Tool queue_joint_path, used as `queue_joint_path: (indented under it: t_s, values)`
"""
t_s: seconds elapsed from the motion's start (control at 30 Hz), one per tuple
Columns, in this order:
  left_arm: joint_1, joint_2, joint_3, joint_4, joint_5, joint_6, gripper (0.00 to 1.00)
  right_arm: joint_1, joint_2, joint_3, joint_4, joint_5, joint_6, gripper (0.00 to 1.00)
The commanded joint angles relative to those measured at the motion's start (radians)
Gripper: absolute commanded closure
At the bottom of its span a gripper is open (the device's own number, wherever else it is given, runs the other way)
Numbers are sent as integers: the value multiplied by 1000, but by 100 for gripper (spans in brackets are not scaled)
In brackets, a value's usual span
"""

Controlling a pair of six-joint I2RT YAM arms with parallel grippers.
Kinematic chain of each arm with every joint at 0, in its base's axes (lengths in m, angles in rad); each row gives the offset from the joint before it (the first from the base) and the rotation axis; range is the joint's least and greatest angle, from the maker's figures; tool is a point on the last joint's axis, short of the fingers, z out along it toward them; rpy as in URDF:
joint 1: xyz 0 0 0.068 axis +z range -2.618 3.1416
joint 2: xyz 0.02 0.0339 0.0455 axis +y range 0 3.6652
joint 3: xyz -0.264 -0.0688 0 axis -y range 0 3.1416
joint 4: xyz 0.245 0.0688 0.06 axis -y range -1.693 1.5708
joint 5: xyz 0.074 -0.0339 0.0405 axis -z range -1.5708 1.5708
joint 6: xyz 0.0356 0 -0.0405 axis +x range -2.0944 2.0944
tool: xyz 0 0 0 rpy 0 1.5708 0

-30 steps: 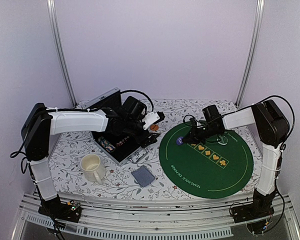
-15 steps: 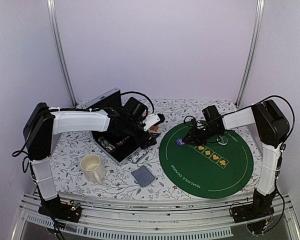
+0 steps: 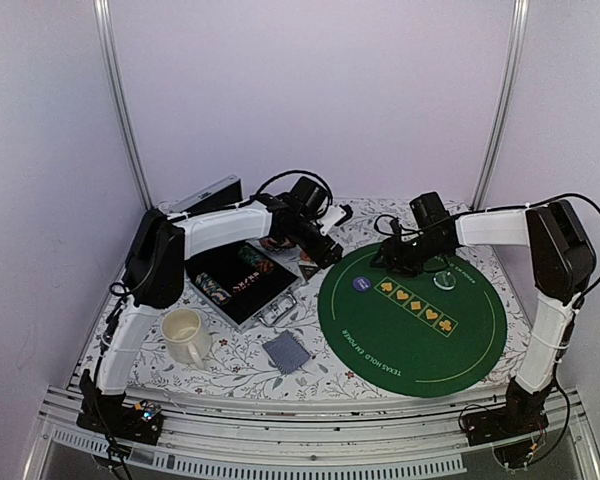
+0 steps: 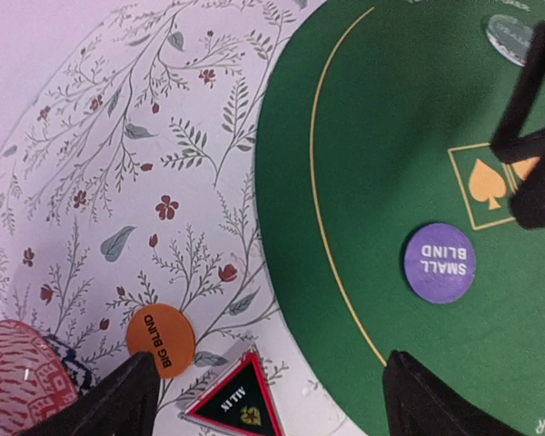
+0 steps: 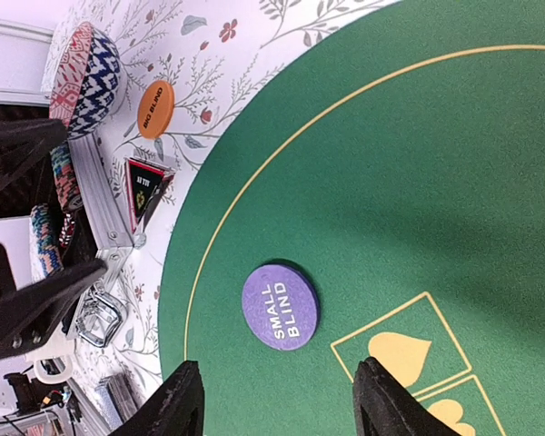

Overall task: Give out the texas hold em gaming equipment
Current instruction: Place the small blind button in the small blind area, then adjust the all-in button at the center of the board.

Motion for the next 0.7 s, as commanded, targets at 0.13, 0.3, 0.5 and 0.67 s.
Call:
queue_joint_path:
  t_s: [0.13, 0.3, 0.5, 0.67]
  values:
    - [71, 210, 250, -137, -8, -106, 14, -1, -60, -13, -52, 51, -36, 41]
    - [92, 262, 294, -118, -14, -127, 14, -1, -67, -21, -53, 52, -40, 41]
    - [118, 313, 320, -105, -11, -130, 17, 0, -78, -22, -60, 58, -41, 41]
    - [137, 319, 314, -134, -28, -159, 19, -1, -87, -22, -64, 65, -41, 40]
